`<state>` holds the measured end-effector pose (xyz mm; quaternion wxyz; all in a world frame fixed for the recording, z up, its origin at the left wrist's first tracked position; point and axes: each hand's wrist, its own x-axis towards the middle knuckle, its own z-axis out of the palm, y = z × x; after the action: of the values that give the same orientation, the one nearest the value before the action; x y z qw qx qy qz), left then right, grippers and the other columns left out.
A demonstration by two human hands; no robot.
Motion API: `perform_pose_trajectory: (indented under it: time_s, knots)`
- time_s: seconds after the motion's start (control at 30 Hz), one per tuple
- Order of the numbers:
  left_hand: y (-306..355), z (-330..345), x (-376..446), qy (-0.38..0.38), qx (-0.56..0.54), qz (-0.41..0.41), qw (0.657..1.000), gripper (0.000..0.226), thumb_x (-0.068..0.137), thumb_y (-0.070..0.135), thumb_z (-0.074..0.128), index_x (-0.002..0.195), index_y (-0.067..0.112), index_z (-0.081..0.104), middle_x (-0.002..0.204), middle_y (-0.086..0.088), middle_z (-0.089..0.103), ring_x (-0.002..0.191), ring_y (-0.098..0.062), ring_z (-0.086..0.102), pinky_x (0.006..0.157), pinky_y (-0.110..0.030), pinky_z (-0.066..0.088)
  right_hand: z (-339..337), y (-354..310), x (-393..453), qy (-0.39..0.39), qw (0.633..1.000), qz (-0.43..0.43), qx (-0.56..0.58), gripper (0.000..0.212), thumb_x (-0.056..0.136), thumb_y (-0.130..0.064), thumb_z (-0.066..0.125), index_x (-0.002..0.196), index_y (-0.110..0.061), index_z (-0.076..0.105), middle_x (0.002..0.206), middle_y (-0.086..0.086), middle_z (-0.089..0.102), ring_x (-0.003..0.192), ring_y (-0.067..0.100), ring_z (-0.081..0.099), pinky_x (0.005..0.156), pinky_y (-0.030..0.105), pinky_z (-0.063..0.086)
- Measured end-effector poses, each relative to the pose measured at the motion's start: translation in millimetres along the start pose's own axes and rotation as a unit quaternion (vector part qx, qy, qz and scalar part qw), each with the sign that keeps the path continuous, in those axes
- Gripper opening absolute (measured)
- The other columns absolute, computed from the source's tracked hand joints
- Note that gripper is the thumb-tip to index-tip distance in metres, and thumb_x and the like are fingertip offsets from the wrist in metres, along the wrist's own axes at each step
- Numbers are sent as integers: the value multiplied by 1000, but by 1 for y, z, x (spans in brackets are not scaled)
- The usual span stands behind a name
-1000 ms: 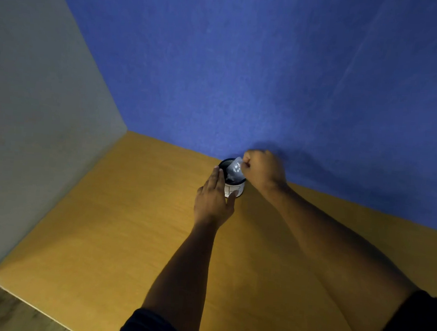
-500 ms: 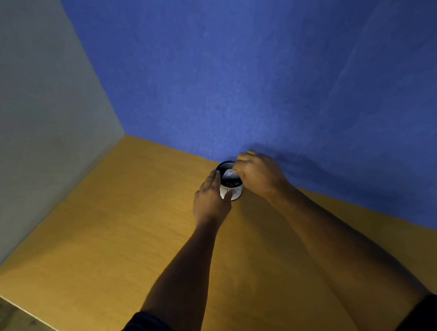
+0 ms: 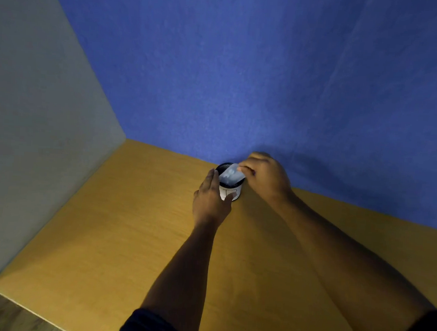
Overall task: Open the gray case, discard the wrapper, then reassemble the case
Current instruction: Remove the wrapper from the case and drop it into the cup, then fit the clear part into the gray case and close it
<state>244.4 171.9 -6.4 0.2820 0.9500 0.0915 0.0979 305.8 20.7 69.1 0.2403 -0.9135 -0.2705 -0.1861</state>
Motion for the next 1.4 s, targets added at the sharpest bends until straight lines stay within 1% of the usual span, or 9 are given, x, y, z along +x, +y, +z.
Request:
perform_pose_trajectory:
  time_s: [0.27, 0.43, 0.53, 0.63, 0.83, 0.93, 1.13, 1.3, 1.4]
  knots:
    - [31, -6, -50, 2, -20, 100, 995, 82, 89, 45, 70, 154, 11, 34, 153, -9, 48, 131, -28, 55, 97, -46, 53, -36, 9, -82, 40, 934, 285, 212, 17, 87, -23, 74, 97, -11, 78, 85, -5, 73, 68, -5, 63, 62, 1, 45]
    - [56, 3, -96, -57, -40, 122, 990, 76, 92, 42, 68, 154, 14, 35, 154, -7, 45, 125, -29, 59, 90, -44, 58, -51, 22, -146, 49, 862, 409, 297, 11, 82, -17, 76, 89, -8, 78, 58, -3, 66, 46, 1, 53, 58, 24, 47]
    - [68, 19, -127, -92, -101, 103, 985, 77, 85, 31, 77, 151, 13, 42, 145, -8, 54, 122, -27, 61, 93, -43, 58, -66, 25, -189, 32, 835, 441, 327, 22, 83, -7, 73, 105, -10, 76, 68, 4, 70, 52, 11, 55, 56, 29, 51]
    - [85, 36, -171, -145, -194, 26, 970, 76, 73, 16, 86, 143, 16, 53, 130, -8, 65, 112, -24, 66, 93, -39, 58, -85, 28, -242, 1, 831, 467, 303, 27, 84, -5, 70, 109, -12, 75, 82, 9, 75, 61, 16, 62, 61, 35, 56]
    - [103, 47, -223, -258, -318, -63, 910, 66, 66, 5, 90, 123, 23, 62, 99, -4, 75, 92, -19, 72, 66, -21, 59, -100, 37, -321, -57, 833, 480, 267, 34, 78, 2, 66, 107, -12, 76, 81, -1, 74, 68, 14, 66, 60, 27, 54]
    - [108, 46, -238, -287, -340, -81, 892, 63, 66, 0, 89, 119, 22, 63, 100, -9, 76, 85, -15, 71, 65, -24, 60, -107, 37, -346, -61, 837, 484, 249, 23, 86, -18, 72, 107, -11, 75, 85, 3, 75, 75, 18, 68, 66, 26, 52]
    - [102, 43, -246, -302, -346, -95, 883, 64, 65, -4, 89, 120, 16, 62, 107, -16, 75, 87, -13, 70, 72, -36, 61, -127, 46, -407, -40, 836, 541, -88, 62, 69, -52, 77, 114, -11, 65, 112, 15, 64, 103, 36, 59, 86, 43, 52]
    - [101, 41, -247, -317, -347, -94, 878, 65, 66, -9, 87, 123, 10, 60, 104, -12, 74, 80, -5, 70, 66, -24, 60, -133, 47, -441, -121, 813, 543, -171, 36, 61, -55, 60, 76, -23, 54, 85, 4, 57, 88, 29, 57, 73, 36, 49]
    - [103, 41, -247, -331, -345, -95, 873, 65, 66, -9, 86, 123, 10, 60, 100, -7, 73, 80, -3, 70, 72, -33, 61, -126, 63, -451, -159, 815, 525, -188, 40, 65, -58, 52, 80, -20, 55, 83, 2, 56, 84, 25, 55, 69, 34, 44]
